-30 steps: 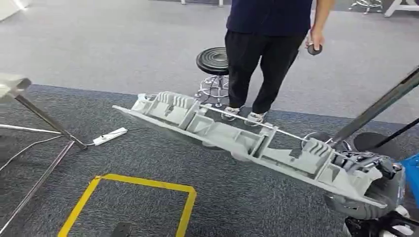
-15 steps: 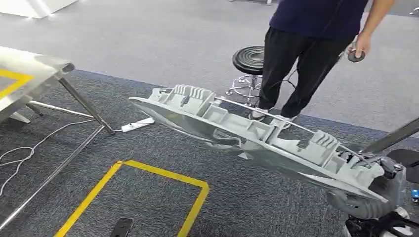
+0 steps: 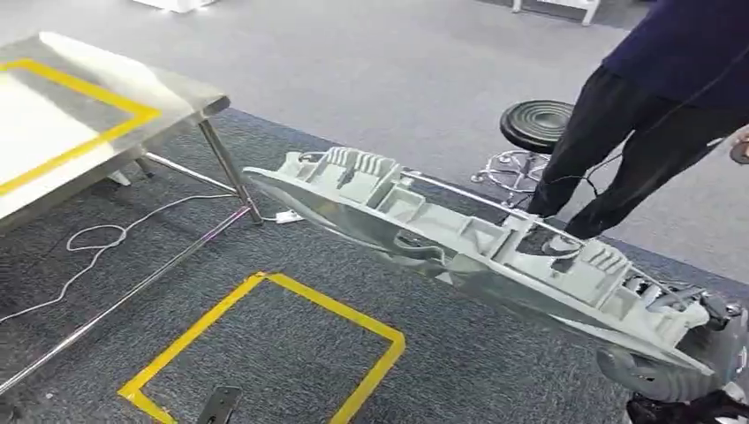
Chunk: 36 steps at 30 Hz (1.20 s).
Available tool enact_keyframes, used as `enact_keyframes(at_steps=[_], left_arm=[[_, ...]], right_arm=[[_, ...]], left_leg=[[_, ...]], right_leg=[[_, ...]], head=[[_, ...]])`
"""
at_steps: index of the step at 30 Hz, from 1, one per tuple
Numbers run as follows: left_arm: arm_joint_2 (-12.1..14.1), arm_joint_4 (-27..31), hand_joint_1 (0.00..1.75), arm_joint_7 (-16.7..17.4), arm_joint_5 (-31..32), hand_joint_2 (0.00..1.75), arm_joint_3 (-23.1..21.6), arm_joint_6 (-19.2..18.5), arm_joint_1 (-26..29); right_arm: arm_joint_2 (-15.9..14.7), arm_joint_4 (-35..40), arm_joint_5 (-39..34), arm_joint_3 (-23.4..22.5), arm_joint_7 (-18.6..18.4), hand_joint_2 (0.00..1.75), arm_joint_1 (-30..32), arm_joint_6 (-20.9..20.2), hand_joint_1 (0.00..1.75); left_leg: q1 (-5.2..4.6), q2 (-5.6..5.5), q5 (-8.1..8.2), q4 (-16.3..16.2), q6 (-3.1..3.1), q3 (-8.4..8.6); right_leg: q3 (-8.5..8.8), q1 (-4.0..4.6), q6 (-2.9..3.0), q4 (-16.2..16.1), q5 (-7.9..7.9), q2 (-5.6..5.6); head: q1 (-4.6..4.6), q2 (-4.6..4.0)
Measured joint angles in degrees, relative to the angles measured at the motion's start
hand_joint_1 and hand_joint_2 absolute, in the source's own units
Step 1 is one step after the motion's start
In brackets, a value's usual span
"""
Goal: Take the parts from the cabinet and place them on the table.
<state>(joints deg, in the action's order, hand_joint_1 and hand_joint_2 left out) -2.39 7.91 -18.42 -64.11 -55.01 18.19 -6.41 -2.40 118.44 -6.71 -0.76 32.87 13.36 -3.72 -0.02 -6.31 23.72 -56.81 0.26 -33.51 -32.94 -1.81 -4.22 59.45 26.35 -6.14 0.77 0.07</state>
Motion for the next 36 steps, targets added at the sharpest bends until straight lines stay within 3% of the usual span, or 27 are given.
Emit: enact_keyframes(at_steps=[1,4,5,6,7,9,10,11,13,14,15,16,19,20,21,22,23,24,25,26,27,29,30,31,34,35,36], left_arm=[[-0.06,0.00,0.00,0.11,0.07,1.75,-0.04,0.00,-0.17],[-0.08,0.00,0.00,0.50,0.57,1.75,-0.35,0.00,0.32],[-0.02,0.00,0.00,0.66,0.68,1.75,-0.42,0.04,0.43],[-0.26,0.00,0.00,0.94,0.87,1.75,-0.57,0.04,0.42],[-0.28,0.00,0.00,1.11,1.14,1.75,-0.81,-0.02,0.21],[-0.32,0.00,0.00,1.40,1.27,1.75,-1.29,-0.13,-0.05],[-0.37,0.00,0.00,1.46,1.31,1.75,-1.40,-0.24,-0.03],[-0.41,0.00,0.00,1.46,1.31,1.75,-1.44,-0.28,0.04],[-0.37,0.00,0.00,1.53,1.31,1.75,-1.57,-0.28,0.03],[-0.35,0.00,0.00,1.53,1.33,1.75,-1.68,-0.28,-0.03],[-0.37,0.00,0.00,1.53,1.38,1.75,-1.75,-0.33,-0.15],[-0.39,0.00,0.00,1.53,1.46,1.75,-1.77,-0.44,-0.45],[-0.37,0.00,0.00,1.51,1.79,1.75,-1.86,-0.66,-0.65],[-0.37,0.02,0.00,1.51,1.90,1.75,-1.88,-0.70,-0.67],[-0.30,0.00,0.00,1.51,2.01,1.75,-1.95,-0.72,-0.81],[-0.28,0.00,0.00,1.51,2.19,1.75,-2.03,-0.77,-1.08],[-0.26,0.00,0.00,1.53,2.40,1.75,-2.27,-0.76,-1.40],[-0.26,0.02,0.00,1.55,2.51,1.75,-2.47,-0.79,-1.65],[-0.24,0.00,0.00,1.79,2.88,1.75,-2.78,-0.74,-1.74],[-0.17,0.00,0.00,2.07,2.95,1.75,-2.93,-0.61,-1.73],[-0.11,0.00,0.00,2.23,2.97,1.75,-3.08,-0.50,-1.68],[0.00,0.00,0.00,2.29,2.97,1.75,-3.23,-0.44,-1.69],[0.07,0.02,0.00,2.29,2.95,1.75,-3.26,-0.42,-1.72],[0.16,0.02,0.00,2.29,2.91,1.75,-3.26,-0.44,-1.87],[0.16,0.00,0.00,2.42,2.86,1.75,-3.30,-0.44,-1.46],[0.22,0.00,0.00,2.49,2.86,1.75,-3.30,-0.44,-1.30],[0.16,0.00,0.00,2.49,2.86,1.75,-3.34,-0.41,-1.21]], right_arm=[[0.02,0.29,0.26,-0.04,-0.11,1.75,0.29,0.17,1.75],[0.00,0.94,1.14,-0.07,-0.55,1.75,1.18,0.92,1.75],[0.02,1.25,1.20,-0.15,-0.52,1.75,1.37,1.12,1.75],[0.02,1.85,1.27,-0.28,-0.48,1.75,1.74,1.31,1.75],[0.02,2.58,1.27,-0.57,-0.39,1.75,2.39,1.42,1.75],[0.02,3.39,1.27,-1.11,-0.31,1.75,3.33,1.44,1.75],[0.02,3.67,1.29,-1.35,-0.33,1.75,3.68,1.44,1.75],[0.02,3.83,1.31,-1.49,-0.35,1.75,3.96,1.44,1.75],[0.02,4.13,1.31,-1.57,-0.35,1.75,4.35,1.42,1.75],[0.02,4.50,1.31,-1.70,-0.37,1.75,4.50,1.40,1.75],[0.02,4.79,1.31,-1.79,-0.35,1.75,4.63,1.42,1.75],[0.02,4.96,1.31,-1.92,-0.33,1.75,4.82,1.51,1.75],[0.04,5.31,1.42,-2.23,-0.31,1.75,5.02,2.03,1.75],[0.11,5.57,1.40,-2.32,-0.31,1.75,5.06,2.16,1.75],[0.15,5.71,1.40,-2.36,-0.31,1.75,5.10,2.25,1.75],[0.22,5.88,1.31,-2.51,-0.26,1.75,5.31,2.32,1.75],[0.33,5.90,1.20,-2.65,-0.15,1.75,5.49,2.32,1.75],[0.46,5.90,1.16,-2.71,-0.11,1.75,5.71,2.32,1.75],[0.72,5.90,1.14,-2.78,-0.11,1.75,5.99,2.32,1.75],[0.92,5.90,1.11,-2.84,-0.09,1.75,6.31,2.32,1.75],[1.07,5.94,1.05,-2.89,-0.02,1.75,6.59,2.34,1.75],[1.27,6.25,1.00,-3.02,0.02,1.75,6.94,2.40,1.75],[1.33,6.32,0.89,-3.28,0.02,1.75,6.97,2.34,1.75],[1.46,6.38,0.72,-3.58,0.00,1.75,7.13,2.21,1.75],[1.62,6.54,0.46,-3.91,-0.13,1.75,7.30,2.03,1.75],[1.62,6.54,0.44,-3.93,-0.20,1.75,7.32,1.99,1.75],[1.64,6.58,0.39,-3.98,-0.20,1.75,7.25,1.99,1.75]], left_leg=[[0.11,-0.79,-0.05,-0.57,-0.25,-0.62],[0.60,-2.97,-0.90,0.05,-1.52,-1.30],[0.57,-2.02,-0.45,-0.40,-1.66,-1.49],[-0.01,1.96,0.82,-1.97,-1.85,-2.20],[-0.01,4.47,3.29,-5.97,-2.10,-4.14],[0.11,5.76,7.44,-15.41,-2.20,-8.53],[0.11,5.76,8.07,-18.24,-2.21,-9.79],[0.11,5.78,7.30,-18.08,-2.20,-9.58],[0.00,6.23,3.01,-11.10,-1.79,-5.77],[-0.24,7.64,0.57,-5.37,-1.35,-2.55],[-0.75,11.28,0.20,-1.56,-0.91,-0.49],[-1.26,11.84,0.62,-0.27,-0.54,-0.22],[-1.32,9.52,0.54,-0.44,0.18,-0.77],[-0.81,8.71,0.16,0.01,0.72,-0.49],[-0.60,8.12,0.10,0.05,0.91,-0.43],[-0.48,7.51,0.02,0.05,1.19,-0.45],[-0.42,6.66,-0.01,0.05,1.30,-0.47],[-0.41,5.84,0.00,0.03,1.34,-0.49],[-0.41,5.03,0.01,0.02,1.34,-0.45],[-0.39,4.15,0.00,0.00,1.33,-0.38],[-0.31,3.30,0.01,-0.03,1.30,-0.29],[0.02,1.62,0.10,-0.14,0.98,0.02],[0.11,0.82,0.23,-0.29,0.53,0.00],[-0.16,0.02,0.29,-0.88,0.07,-0.41],[0.29,-1.63,-0.56,-0.26,-1.06,-1.07],[0.23,-2.18,-0.52,-0.32,-1.31,-1.24],[-0.16,1.25,0.28,-1.02,-1.54,-1.45]], right_leg=[[0.67,-0.13,0.55,-0.77,0.22,-0.27],[0.18,0.33,1.75,-0.40,0.00,1.98],[0.39,0.08,2.24,-0.71,-0.21,2.95],[0.50,0.23,2.67,-0.80,-0.15,3.60],[0.50,0.49,2.95,-0.79,-0.09,4.68],[0.49,0.83,3.29,-0.79,0.08,6.68],[0.50,0.91,3.36,-0.79,0.12,7.57],[0.57,1.00,3.43,-0.79,0.18,8.31],[0.80,1.15,3.43,-0.79,0.28,9.66],[1.07,1.20,3.24,-0.79,0.42,10.31],[1.20,1.38,3.08,-0.79,0.58,10.84],[1.07,1.86,2.71,-0.43,0.90,11.38],[1.65,1.86,2.17,-1.04,1.01,13.58],[1.54,1.73,1.67,-0.85,1.40,13.47],[0.99,1.54,1.24,0.56,2.35,10.07],[-0.39,1.42,1.15,3.84,4.26,7.77],[-2.59,1.41,1.01,8.50,6.47,6.69],[-5.08,1.39,0.85,13.45,8.42,6.30],[-6.95,1.38,0.79,16.77,9.23,6.28],[-7.52,1.37,0.78,17.12,8.52,6.27],[-6.69,1.30,0.77,14.76,6.47,6.23],[-2.23,0.87,0.63,5.13,1.02,5.29],[-0.10,0.24,0.10,0.43,-0.22,2.46],[0.70,0.08,0.24,-0.95,0.65,0.72],[0.61,0.61,1.47,-0.23,0.44,2.41],[0.67,0.30,1.85,-0.52,0.24,3.18],[0.76,0.29,2.31,-0.59,0.19,3.89]], head=[[0.00,0.00],[-0.07,0.00],[0.02,0.00],[-0.67,0.00],[-1.01,-0.02],[-0.98,-0.02],[-1.01,0.00],[-0.98,0.00],[-0.99,0.00],[-1.01,0.00],[-0.99,-0.02],[-1.07,0.00],[-0.79,0.00],[-0.86,0.00],[-0.59,0.00],[-0.52,0.00],[-0.22,0.00],[-0.15,0.00],[-0.20,0.00],[-0.22,0.00],[-0.18,0.00],[-0.22,-0.02],[-0.13,-0.02],[-0.04,-0.02],[-0.13,0.00],[-0.11,0.00],[-0.30,0.00]])
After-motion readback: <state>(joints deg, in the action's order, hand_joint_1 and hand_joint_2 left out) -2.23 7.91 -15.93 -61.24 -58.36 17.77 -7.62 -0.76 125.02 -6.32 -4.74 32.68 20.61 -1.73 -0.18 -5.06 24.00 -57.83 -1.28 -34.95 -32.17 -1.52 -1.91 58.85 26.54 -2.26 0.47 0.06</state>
